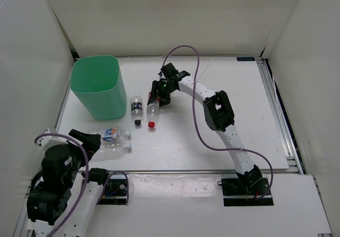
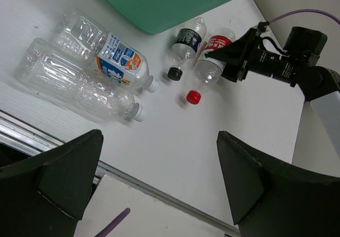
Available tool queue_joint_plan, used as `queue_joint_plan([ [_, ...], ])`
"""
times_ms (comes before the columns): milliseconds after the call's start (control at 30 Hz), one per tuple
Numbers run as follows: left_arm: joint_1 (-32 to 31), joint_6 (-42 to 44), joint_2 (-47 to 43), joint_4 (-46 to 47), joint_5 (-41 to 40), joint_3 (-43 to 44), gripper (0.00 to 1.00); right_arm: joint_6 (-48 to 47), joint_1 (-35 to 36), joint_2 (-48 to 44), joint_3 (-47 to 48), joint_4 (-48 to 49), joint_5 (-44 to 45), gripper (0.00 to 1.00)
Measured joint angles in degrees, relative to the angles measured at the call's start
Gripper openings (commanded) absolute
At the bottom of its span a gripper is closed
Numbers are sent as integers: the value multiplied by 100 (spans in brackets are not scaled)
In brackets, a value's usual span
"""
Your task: Put the plastic bottles in the bin
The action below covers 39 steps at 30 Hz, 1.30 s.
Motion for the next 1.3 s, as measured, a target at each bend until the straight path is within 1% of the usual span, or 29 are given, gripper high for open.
queue_joint_plan([
  [33, 0, 0, 11, 0, -11, -2, 100, 66, -31, 4, -39, 22, -57, 49],
  [67, 0, 0, 13, 0, -26, -2, 100, 94, -48, 4, -79, 37, -87, 37],
  [100, 0, 2, 13, -2, -42, -4, 100, 144, -87, -9, -157, 96, -168, 30],
  [200, 0, 2, 13, -2, -70, -15, 100, 157, -203, -162, -452, 201, -313, 28],
  [300, 0, 4, 13, -2, -74, -20, 100, 168, -363, -612, -933, 81, -254, 27],
  [367, 0, 11, 13, -2, -85, -22, 100, 243, -457, -988, -1078, 31, -203, 27],
  [400, 0, 15, 13, -2, -90, -22, 100, 289, -485, -1189, -1056, 39, -170, 27],
  [433, 0, 17, 13, -2, -98, -22, 100, 330, -498, -1377, -968, 48, -120, 25],
  [500, 0, 59, 20, -2, -107, -22, 100, 461, -455, -1784, -634, 229, -24, 24],
  [633, 0, 256, 122, -4, -61, -15, 100, 623, -20, -2485, 70, 1259, 402, 25],
  [700, 0, 431, 269, -9, 24, 22, 100, 616, 319, -2468, 844, 1775, 627, 25],
  [800, 0, 723, 564, -31, 219, 149, 100, 616, 730, -2194, 1749, 2632, 811, 25],
  [833, 0, 837, 680, -31, 273, 227, 100, 584, 850, -2138, 1818, 2924, 909, 25],
  [900, 0, 1054, 911, -24, 420, 393, 100, 339, 1060, -2026, 1766, 3366, 1217, 28],
  [1000, 0, 1355, 1244, -17, 643, 667, 100, -247, 1342, -1613, 1759, 3818, 1740, 28],
  [1100, 0, 1541, 1491, 4, 852, 826, 100, -793, 1541, -1141, 1735, 4085, 2304, 25],
  [1233, 0, 1742, 1843, -39, 1246, 1185, 100, -1377, 1703, -763, 1705, 4321, 2896, 27],
  [1300, 0, 1849, 1965, -2, 1423, 1355, 100, -1626, 1707, -734, 1674, 4437, 3067, 54],
])
